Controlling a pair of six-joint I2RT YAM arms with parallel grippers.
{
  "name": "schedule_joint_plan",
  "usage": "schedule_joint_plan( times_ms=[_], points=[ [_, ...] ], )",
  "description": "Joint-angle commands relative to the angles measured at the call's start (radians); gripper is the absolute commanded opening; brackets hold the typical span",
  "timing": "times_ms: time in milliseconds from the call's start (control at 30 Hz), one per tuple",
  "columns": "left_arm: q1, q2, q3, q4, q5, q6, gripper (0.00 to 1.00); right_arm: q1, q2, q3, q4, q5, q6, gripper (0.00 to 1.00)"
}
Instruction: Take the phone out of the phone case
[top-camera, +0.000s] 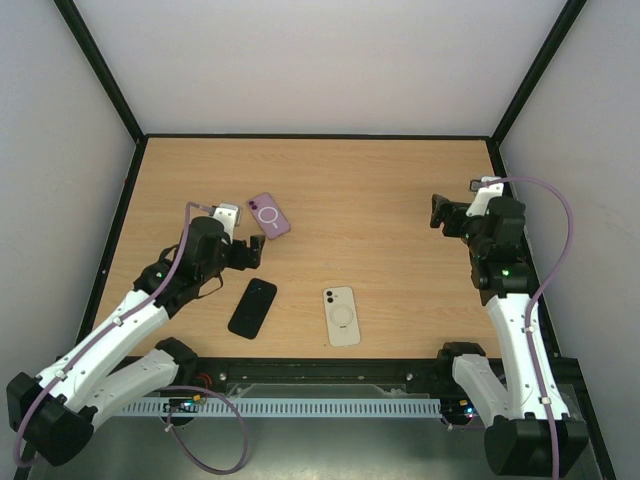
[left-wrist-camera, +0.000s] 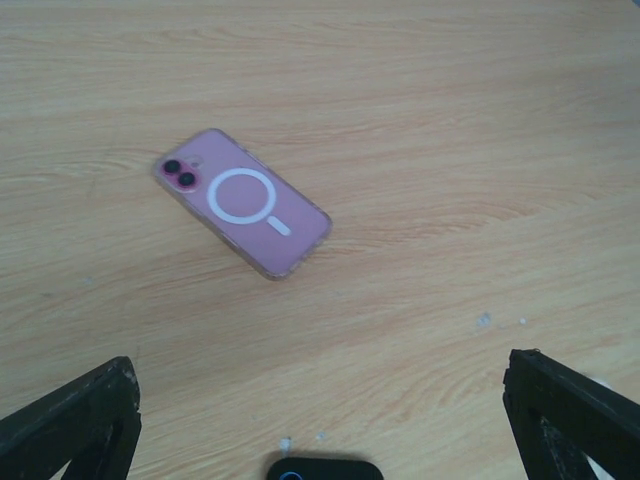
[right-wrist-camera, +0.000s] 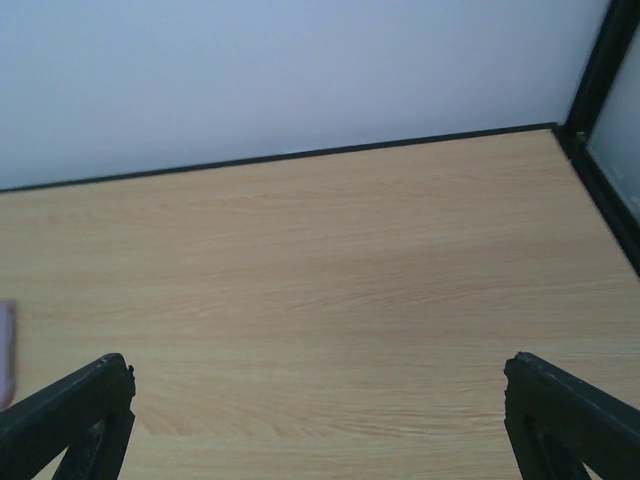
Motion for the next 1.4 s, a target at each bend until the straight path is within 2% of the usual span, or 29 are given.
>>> schedule_joint_plan(
  times_ms=[0,167,267,333,467,633,733,900,1367],
  points=[
    [-0.049,0.003,-0.013,0.016,0.088,0.016,0.97,-0.004,-0.052,-0.057,-0.016,-0.176,-0.099,0.98],
    [-0.218,0.048,-0.001,-0.005,0.086,0.016,0.87,-0.005,-0.070,-0.110,-0.031,-0.285,-0.175,0.98],
    [-0.344,0.071,0.012,-0.034,0.005,-0.064,0.70,-0.005,-0.079,-0.135,-0.025,-0.269,-0.191,0.98],
    [-0.395,0.090,0.011,-0.043,-0.002,-0.154,0.66,-0.005,-0.080,-0.140,-0.018,-0.262,-0.186,0.98],
    [-0.499,0.139,-0.010,-0.030,0.018,-0.274,0.82,-0.005,-0.078,-0.150,-0.013,-0.262,-0.187,0.97],
    [-0.655,0.264,-0.021,-0.004,0.039,-0.341,0.87,-0.005,-0.081,-0.154,-0.011,-0.258,-0.188,0.98],
    [-0.710,0.353,-0.014,-0.004,0.037,-0.350,0.93,-0.005,-0.081,-0.156,-0.006,-0.249,-0.181,0.97],
    [-0.752,0.440,-0.009,0.014,0.061,-0.352,0.95,-0.005,-0.083,-0.159,-0.007,-0.258,-0.180,0.97],
    [-0.752,0.693,0.052,0.184,0.174,-0.233,0.94,-0.005,-0.080,-0.164,-0.009,-0.268,-0.192,0.98]
  ],
)
